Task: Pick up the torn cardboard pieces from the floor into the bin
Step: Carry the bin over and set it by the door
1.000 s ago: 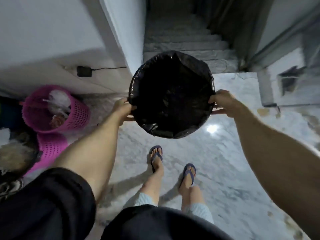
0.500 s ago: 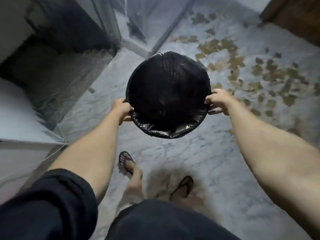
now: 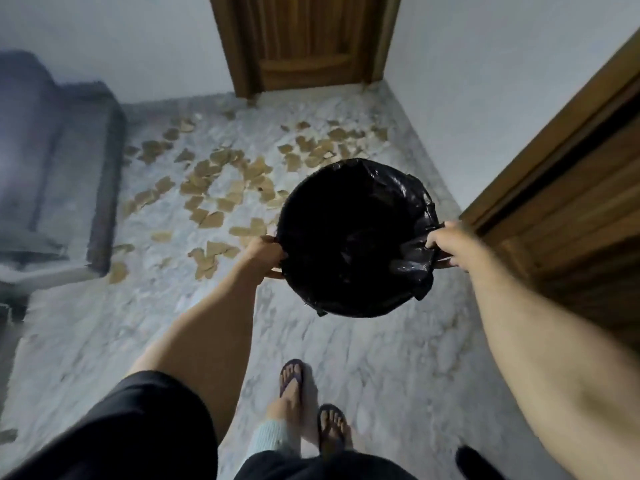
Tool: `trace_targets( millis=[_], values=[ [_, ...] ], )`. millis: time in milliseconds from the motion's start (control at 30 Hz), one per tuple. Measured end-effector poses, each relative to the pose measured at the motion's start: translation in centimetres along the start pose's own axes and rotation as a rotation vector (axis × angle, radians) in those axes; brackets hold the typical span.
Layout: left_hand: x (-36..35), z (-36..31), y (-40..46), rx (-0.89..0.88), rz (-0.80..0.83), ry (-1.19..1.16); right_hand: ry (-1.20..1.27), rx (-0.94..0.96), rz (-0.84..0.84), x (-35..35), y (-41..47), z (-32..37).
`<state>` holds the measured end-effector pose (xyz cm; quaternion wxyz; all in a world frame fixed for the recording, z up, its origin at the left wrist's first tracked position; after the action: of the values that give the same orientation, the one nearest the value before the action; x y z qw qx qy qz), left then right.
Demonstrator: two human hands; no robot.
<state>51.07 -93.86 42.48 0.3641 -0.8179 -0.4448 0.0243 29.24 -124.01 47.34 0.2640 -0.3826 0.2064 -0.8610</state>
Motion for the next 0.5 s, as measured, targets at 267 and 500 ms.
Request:
trace_targets(
  millis=[267, 500],
  values=[
    [-12.1, -10.4, 11.2, -0.034, 0.216, 0.218, 0.191, -0.232, -0.106, 6.6, 10.5, -4.7],
    [-19.9, -17.8, 19.7, -0.059, 0.34, 0.383, 0.299, -0.397, -0.198, 8.4, 17.5, -6.5]
  ],
)
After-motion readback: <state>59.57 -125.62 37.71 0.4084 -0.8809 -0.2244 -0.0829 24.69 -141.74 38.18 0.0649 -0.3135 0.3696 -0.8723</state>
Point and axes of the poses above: each hand's wrist, its own y-axis towards the middle knuckle, its own x-axis out of the back of the hand, z = x × y, the point moved 8 cm from there along y, towards the middle knuckle, and after that the axes turned 4 degrees about -z, right-handed, at the moved point
